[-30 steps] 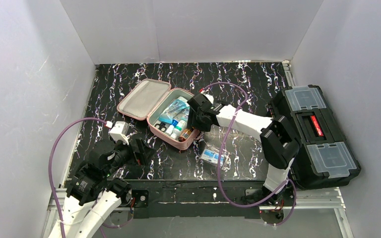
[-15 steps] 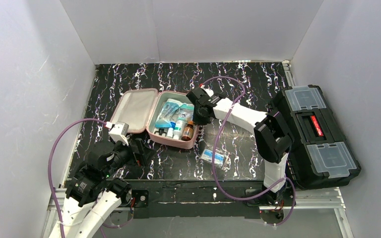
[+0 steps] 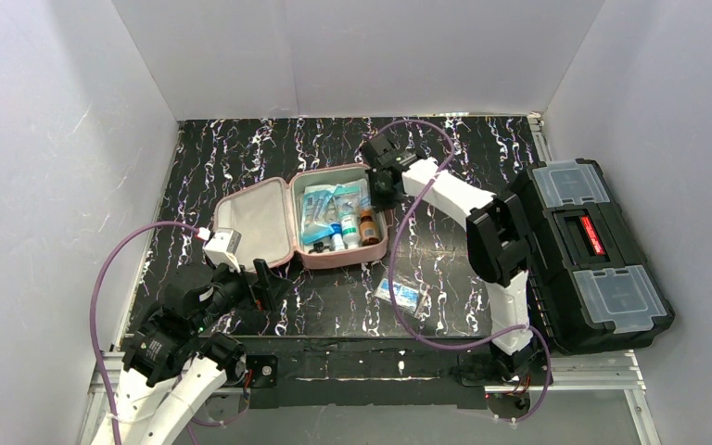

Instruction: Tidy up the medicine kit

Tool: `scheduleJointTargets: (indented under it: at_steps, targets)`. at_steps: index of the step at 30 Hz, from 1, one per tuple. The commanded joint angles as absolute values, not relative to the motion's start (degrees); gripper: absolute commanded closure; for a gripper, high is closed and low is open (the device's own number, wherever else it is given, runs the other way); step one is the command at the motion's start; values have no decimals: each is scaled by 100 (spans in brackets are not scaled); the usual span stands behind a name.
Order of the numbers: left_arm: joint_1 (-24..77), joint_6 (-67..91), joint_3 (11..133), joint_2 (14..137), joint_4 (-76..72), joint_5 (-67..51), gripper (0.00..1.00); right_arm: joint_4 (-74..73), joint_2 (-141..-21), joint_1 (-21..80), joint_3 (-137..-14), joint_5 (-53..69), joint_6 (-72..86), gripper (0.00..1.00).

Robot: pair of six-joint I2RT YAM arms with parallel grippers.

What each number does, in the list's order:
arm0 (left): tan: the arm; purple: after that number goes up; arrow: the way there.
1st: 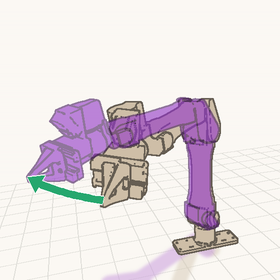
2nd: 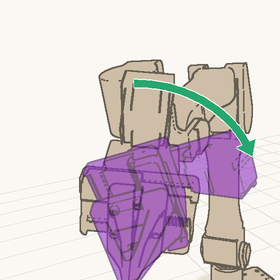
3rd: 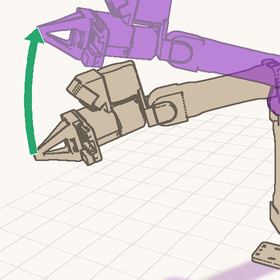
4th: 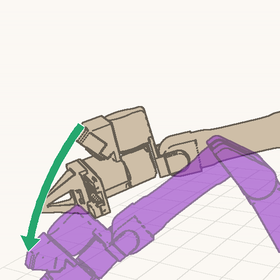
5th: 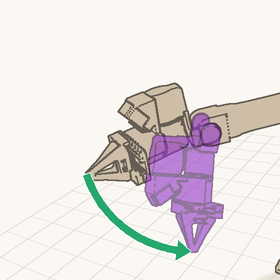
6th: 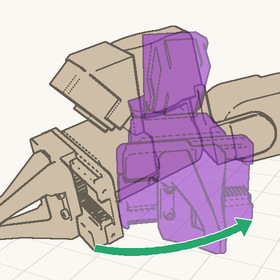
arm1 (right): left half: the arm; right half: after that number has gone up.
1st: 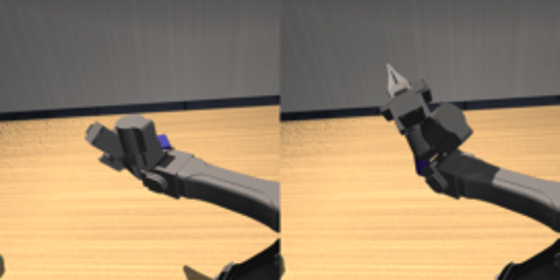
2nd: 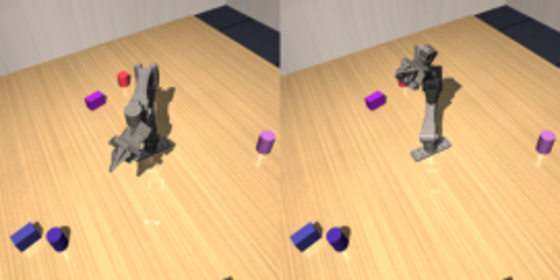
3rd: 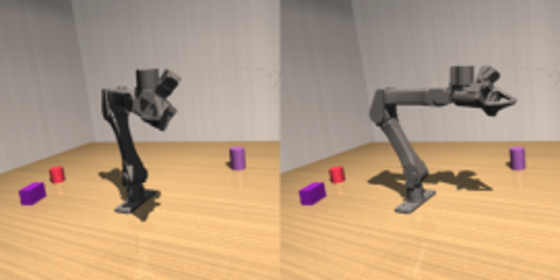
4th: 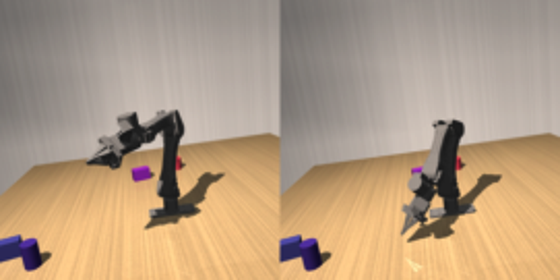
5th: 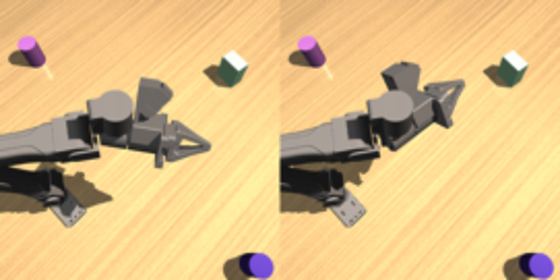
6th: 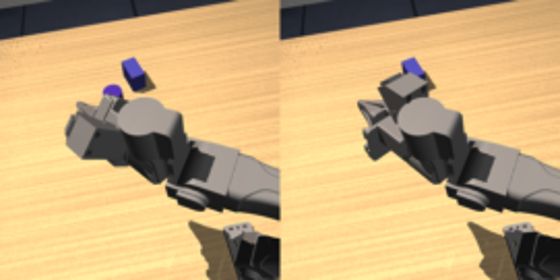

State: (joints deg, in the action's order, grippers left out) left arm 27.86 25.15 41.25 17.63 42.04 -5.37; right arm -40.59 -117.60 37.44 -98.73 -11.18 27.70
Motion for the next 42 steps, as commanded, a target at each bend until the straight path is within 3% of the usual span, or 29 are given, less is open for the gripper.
scheduleJointTargets:
  at_steps: [1,15,18,21,24,37,42]
  targets:
    - [2752,2496,4137,1721,4201,-575,1,-4001,-12022,3356,-10838,-1026,1417,99]
    - [2752,2480,4151,1974,4197,-615,1,-3464,-12209,2602,-11154,-640,-1142,97]
    - [2751,2495,4145,1967,4198,-590,1,-3536,-12222,2571,-11304,-693,-1256,74]
    - [2755,2487,4141,1974,4193,-572,0,-3482,-11955,2566,-11269,-599,-1046,53]
    - [2753,2488,4147,2013,4198,-551,0,-3367,-11588,2575,-11057,-491,-754,44]
    - [2751,2500,4157,2111,4219,-469,0,-3298,-10166,3092,-9506,813,1336,36]
    - [2751,2505,4155,2108,4219,-448,0,-1493,-8879,3236,-7400,1487,2867,34]
